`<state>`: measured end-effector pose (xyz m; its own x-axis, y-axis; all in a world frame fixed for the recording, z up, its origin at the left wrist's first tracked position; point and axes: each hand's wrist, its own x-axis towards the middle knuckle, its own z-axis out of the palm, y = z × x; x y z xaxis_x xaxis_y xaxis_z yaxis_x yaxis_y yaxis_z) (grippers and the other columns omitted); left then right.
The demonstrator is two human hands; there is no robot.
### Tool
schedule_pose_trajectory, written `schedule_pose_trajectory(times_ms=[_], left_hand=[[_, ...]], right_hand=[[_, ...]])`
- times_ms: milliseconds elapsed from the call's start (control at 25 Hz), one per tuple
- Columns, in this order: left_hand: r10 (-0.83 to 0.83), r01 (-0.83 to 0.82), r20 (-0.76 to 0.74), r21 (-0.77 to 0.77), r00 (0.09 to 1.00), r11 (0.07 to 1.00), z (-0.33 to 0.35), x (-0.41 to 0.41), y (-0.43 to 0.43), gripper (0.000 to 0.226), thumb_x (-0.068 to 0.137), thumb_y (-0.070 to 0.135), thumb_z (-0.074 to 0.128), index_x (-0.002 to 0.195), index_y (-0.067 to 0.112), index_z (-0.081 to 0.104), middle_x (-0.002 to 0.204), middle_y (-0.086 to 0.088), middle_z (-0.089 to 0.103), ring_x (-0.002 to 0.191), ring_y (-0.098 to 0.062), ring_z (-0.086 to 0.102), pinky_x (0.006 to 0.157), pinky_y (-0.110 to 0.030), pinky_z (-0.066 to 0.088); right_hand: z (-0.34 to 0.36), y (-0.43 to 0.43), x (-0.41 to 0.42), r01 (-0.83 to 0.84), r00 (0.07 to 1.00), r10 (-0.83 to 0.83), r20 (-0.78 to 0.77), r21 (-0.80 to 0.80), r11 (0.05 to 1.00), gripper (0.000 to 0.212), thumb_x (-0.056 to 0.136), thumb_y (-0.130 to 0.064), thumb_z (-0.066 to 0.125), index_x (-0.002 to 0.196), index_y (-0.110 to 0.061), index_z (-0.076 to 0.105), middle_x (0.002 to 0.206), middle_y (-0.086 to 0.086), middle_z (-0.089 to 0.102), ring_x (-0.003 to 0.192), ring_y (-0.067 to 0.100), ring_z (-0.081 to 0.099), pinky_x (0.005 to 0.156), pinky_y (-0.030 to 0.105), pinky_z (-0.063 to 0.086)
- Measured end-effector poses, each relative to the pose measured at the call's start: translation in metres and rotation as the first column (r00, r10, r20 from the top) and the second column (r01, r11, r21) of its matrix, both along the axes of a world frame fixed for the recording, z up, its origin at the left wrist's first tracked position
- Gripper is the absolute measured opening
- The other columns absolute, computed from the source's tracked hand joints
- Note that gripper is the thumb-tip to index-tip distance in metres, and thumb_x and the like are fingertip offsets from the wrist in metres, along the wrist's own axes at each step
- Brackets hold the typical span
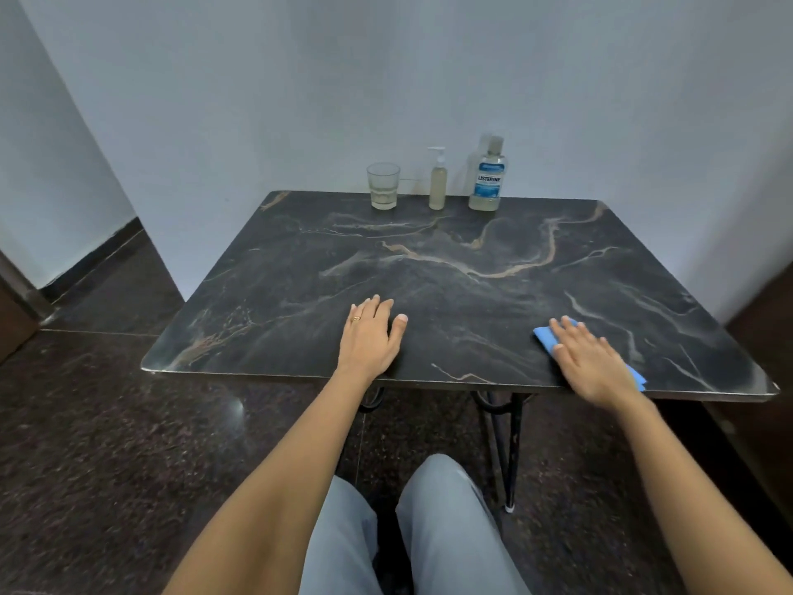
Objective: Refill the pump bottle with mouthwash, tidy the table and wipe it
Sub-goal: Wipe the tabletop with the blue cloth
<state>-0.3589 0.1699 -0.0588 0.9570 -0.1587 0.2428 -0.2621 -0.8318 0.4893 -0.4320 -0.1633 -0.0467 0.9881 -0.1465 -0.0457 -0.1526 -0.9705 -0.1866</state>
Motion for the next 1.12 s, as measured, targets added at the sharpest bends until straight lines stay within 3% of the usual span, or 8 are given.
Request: schedule_pose_trajectory(times_ms=[200,400,480,640,760,880,1000,1120], left_hand=[[-0.009,0.009,-0.013,-0.036,1.000,0.999,-0.008,0.004,-0.007,0.053,0.103,0.042,0.030,0.143,0.011,0.043,0.153,-0.012,0.036,0.145,-0.024,0.023,0.121,-0.037,0.007],[0.011,-0.011,-0.005,-0.033,1.000,0.999,-0.009,0.005,-0.008,0.053,0.103,0.042,0.031,0.141,0.008,0.047,0.150,-0.012,0.041,0.144,-0.023,0.027,0.121,-0.037,0.010],[0.010,-0.011,-0.014,-0.023,1.000,1.000,-0.009,0.005,-0.008,0.053,0.103,0.042,0.031,0.141,0.008,0.047,0.149,-0.012,0.042,0.143,-0.023,0.028,0.121,-0.037,0.010],[0.058,-0.058,-0.001,-0.045,0.998,0.997,-0.009,0.005,-0.007,0.052,0.104,0.038,0.030,0.140,0.005,0.047,0.147,-0.014,0.044,0.142,-0.025,0.031,0.121,-0.039,0.013],[0.164,-0.160,0.042,-0.090,0.986,0.983,-0.010,0.004,-0.005,0.050,0.104,0.033,0.029,0.136,-0.001,0.048,0.143,-0.017,0.049,0.139,-0.027,0.036,0.120,-0.041,0.017],[0.160,-0.155,0.030,-0.117,0.987,0.981,-0.010,0.002,-0.005,0.050,0.105,0.031,0.027,0.136,-0.001,0.049,0.143,-0.016,0.049,0.139,-0.026,0.036,0.120,-0.040,0.016],[0.121,-0.118,0.024,-0.094,0.992,0.989,-0.008,0.001,-0.005,0.049,0.105,0.031,0.028,0.138,0.000,0.047,0.146,-0.017,0.045,0.141,-0.026,0.034,0.121,-0.038,0.014],[0.102,-0.101,0.013,-0.039,0.995,0.994,-0.008,0.000,-0.005,0.052,0.105,0.034,0.025,0.141,0.003,0.045,0.149,-0.016,0.042,0.143,-0.026,0.031,0.121,-0.038,0.012]], right_hand=[[0.004,-0.041,0.031,0.242,0.970,-0.244,0.014,0.061,0.968,0.052,0.102,-0.032,0.018,0.153,-0.023,0.016,0.161,-0.003,0.008,0.149,0.016,0.004,0.119,0.044,0.004],[0.005,-0.017,0.092,0.391,0.919,-0.392,0.038,0.032,0.920,0.053,0.101,-0.027,0.019,0.153,-0.017,0.017,0.161,0.002,0.011,0.149,0.023,0.006,0.120,0.046,0.007],[0.006,0.021,0.114,0.333,0.942,-0.334,0.035,0.023,0.942,0.054,0.101,-0.027,0.019,0.153,-0.014,0.016,0.161,0.005,0.012,0.148,0.025,0.008,0.119,0.045,0.008],[0.003,0.129,0.123,0.009,0.999,-0.011,0.045,0.049,0.999,0.053,0.101,-0.026,0.022,0.152,-0.013,0.017,0.160,0.006,0.014,0.148,0.026,0.010,0.119,0.044,0.010],[0.000,0.180,0.089,-0.224,0.975,0.223,0.026,0.038,0.974,0.053,0.102,-0.030,0.019,0.153,-0.018,0.013,0.161,0.002,0.009,0.149,0.021,0.006,0.120,0.041,0.005],[0.000,0.176,0.047,-0.378,0.926,0.378,-0.001,0.035,0.925,0.052,0.103,-0.033,0.018,0.154,-0.023,0.009,0.162,-0.002,0.006,0.149,0.016,0.001,0.120,0.037,0.002],[0.001,0.144,0.014,-0.412,0.911,0.413,0.000,0.051,0.910,0.052,0.103,-0.036,0.021,0.153,-0.029,0.011,0.161,-0.006,0.006,0.149,0.013,0.002,0.119,0.035,0.003],[0.000,0.088,-0.005,-0.277,0.961,0.276,0.020,0.032,0.960,0.052,0.103,-0.037,0.025,0.153,-0.029,0.015,0.161,-0.005,0.009,0.149,0.016,0.007,0.119,0.036,0.007]])
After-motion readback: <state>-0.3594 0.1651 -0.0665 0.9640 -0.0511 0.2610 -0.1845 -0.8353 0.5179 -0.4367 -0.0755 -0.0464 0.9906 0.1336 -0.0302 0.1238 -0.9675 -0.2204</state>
